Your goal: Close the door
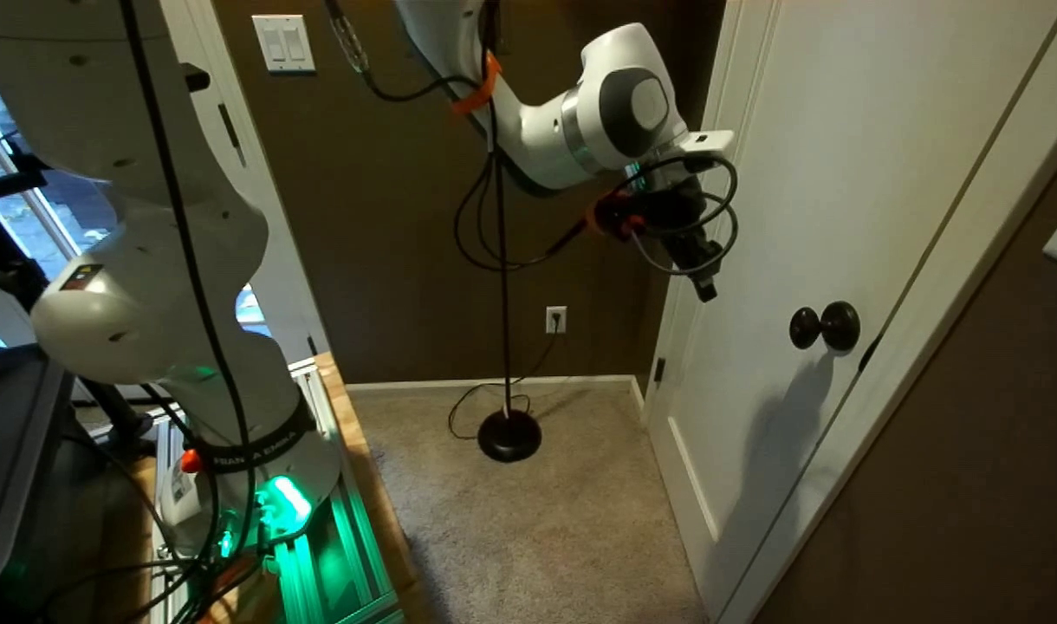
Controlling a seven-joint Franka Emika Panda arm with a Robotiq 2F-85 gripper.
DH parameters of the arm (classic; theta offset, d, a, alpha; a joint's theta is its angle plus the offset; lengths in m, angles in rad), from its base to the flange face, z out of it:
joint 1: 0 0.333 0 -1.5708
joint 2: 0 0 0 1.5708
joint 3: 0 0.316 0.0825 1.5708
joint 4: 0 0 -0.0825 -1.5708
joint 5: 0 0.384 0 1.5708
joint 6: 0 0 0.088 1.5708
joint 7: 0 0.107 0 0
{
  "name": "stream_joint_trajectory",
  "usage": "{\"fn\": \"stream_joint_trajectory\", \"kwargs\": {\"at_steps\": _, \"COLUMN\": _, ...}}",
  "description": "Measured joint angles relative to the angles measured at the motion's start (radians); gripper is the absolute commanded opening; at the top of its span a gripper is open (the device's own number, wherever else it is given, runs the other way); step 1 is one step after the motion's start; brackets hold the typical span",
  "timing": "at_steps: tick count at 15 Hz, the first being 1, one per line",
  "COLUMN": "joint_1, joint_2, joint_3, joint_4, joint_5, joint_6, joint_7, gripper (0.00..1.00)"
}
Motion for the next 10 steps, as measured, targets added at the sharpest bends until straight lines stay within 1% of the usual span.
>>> {"fn": "stream_joint_trajectory", "kwargs": {"at_steps": 2, "joint_1": -0.032, "joint_2": -0.027, "joint_3": 0.062, "joint_4": 0.016, "joint_5": 0.158, "joint_6": -0.105, "joint_7": -0.146, "gripper": 0.00}}
{"fn": "stream_joint_trajectory", "kwargs": {"at_steps": 4, "joint_1": -0.043, "joint_2": -0.053, "joint_3": 0.096, "joint_4": 0.059, "joint_5": 0.317, "joint_6": -0.229, "joint_7": -0.292, "gripper": 0.00}}
{"fn": "stream_joint_trajectory", "kwargs": {"at_steps": 5, "joint_1": -0.010, "joint_2": -0.069, "joint_3": 0.067, "joint_4": 0.089, "joint_5": 0.393, "joint_6": -0.302, "joint_7": -0.364, "gripper": 0.09}}
{"fn": "stream_joint_trajectory", "kwargs": {"at_steps": 6, "joint_1": 0.046, "joint_2": -0.089, "joint_3": 0.012, "joint_4": 0.122, "joint_5": 0.460, "joint_6": -0.380, "joint_7": -0.433, "gripper": 0.27}}
{"fn": "stream_joint_trajectory", "kwargs": {"at_steps": 8, "joint_1": 0.132, "joint_2": -0.128, "joint_3": -0.086, "joint_4": 0.191, "joint_5": 0.547, "joint_6": -0.545, "joint_7": -0.537, "gripper": 0.40}}
{"fn": "stream_joint_trajectory", "kwargs": {"at_steps": 10, "joint_1": 0.183, "joint_2": -0.153, "joint_3": -0.157, "joint_4": 0.258, "joint_5": 0.592, "joint_6": -0.694, "joint_7": -0.600, "gripper": 0.53}}
